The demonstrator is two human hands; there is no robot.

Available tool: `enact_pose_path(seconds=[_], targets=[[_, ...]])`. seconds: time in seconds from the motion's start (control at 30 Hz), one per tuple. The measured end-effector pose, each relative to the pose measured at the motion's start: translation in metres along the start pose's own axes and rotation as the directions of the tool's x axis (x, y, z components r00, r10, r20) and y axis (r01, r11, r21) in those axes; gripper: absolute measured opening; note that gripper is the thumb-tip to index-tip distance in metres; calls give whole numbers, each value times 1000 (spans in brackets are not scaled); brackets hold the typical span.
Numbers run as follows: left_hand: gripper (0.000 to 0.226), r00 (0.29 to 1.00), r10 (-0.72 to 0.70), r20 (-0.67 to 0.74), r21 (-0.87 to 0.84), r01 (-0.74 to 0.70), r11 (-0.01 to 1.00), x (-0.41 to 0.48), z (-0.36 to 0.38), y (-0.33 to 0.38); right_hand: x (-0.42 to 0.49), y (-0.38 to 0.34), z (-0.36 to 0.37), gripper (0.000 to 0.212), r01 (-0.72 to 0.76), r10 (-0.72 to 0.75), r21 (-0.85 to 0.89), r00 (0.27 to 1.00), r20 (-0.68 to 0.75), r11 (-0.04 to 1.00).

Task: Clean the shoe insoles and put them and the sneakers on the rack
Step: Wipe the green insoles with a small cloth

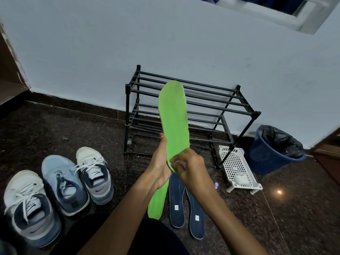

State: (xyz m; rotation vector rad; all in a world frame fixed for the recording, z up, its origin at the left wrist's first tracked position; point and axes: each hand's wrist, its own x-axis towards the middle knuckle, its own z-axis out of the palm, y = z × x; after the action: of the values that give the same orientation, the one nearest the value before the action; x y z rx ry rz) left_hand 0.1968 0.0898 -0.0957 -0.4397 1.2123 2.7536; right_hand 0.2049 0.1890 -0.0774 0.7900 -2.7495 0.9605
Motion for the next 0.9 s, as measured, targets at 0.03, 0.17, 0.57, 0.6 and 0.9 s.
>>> enact_pose_path(seconds=[0.03, 0.17, 0.57, 0.6, 0.9], targets=[[61, 1000, 0, 3, -4, 0, 1000, 0, 1, 0, 1, 0, 0, 13, -4, 4, 9, 1000, -5, 1000], [50, 999, 15, 29, -81, -13, 997, 0, 3, -2, 15, 2, -2, 13, -37, 41, 37, 993, -106, 999], [45, 996, 84, 17, -98, -82, 992, -4, 3, 3, 4, 1, 1, 12, 31, -21, 103, 995, -100, 994], [45, 995, 101, 7, -111, -99, 989, -5, 4, 5, 2, 2, -1, 12, 41, -31, 121, 996, -81, 992], [81, 992, 129, 0, -159, -128, 979, -8, 1, 9, -10, 4, -9, 15, 88, -96, 162, 995, 37, 983]])
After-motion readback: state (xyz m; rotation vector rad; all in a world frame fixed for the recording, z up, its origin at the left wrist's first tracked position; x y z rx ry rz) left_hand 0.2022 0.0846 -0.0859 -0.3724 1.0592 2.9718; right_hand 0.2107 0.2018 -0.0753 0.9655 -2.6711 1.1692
